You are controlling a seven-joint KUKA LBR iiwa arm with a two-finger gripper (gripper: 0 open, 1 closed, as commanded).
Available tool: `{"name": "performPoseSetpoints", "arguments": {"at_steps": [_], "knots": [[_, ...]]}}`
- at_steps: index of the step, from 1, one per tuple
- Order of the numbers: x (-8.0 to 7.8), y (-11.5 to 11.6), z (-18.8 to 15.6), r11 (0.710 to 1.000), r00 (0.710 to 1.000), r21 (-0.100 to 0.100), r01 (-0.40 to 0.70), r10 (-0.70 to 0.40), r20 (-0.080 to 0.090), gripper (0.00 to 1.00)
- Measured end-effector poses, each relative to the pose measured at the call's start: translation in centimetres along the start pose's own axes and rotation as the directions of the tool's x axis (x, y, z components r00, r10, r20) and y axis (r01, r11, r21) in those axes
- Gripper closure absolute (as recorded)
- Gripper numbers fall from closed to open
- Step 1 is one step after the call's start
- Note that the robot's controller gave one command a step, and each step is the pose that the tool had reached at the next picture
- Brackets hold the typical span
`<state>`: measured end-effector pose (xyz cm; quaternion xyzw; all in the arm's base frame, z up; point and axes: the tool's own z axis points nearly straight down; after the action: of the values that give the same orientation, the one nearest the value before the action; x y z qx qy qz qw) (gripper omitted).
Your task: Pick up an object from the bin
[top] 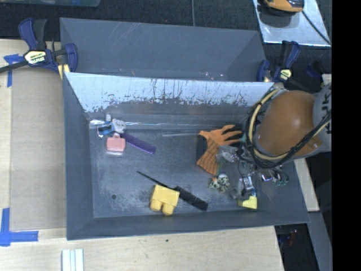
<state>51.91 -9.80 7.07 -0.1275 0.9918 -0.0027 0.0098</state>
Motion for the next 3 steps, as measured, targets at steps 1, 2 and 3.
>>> {"name": "performPoseSetpoints", "arguments": {"at_steps": [1,2,3], "knots": [[0.19,9.14,-0.12,0.961,0.961,-0.009,-0.276,0.276,-0.005,1.00],[0.19,9.14,-0.12,0.961,0.961,-0.009,-0.276,0.276,-0.005,1.00],[0.18,9.12,-0.41,0.961,0.961,-0.008,-0.276,0.276,-0.003,1.00]]}}
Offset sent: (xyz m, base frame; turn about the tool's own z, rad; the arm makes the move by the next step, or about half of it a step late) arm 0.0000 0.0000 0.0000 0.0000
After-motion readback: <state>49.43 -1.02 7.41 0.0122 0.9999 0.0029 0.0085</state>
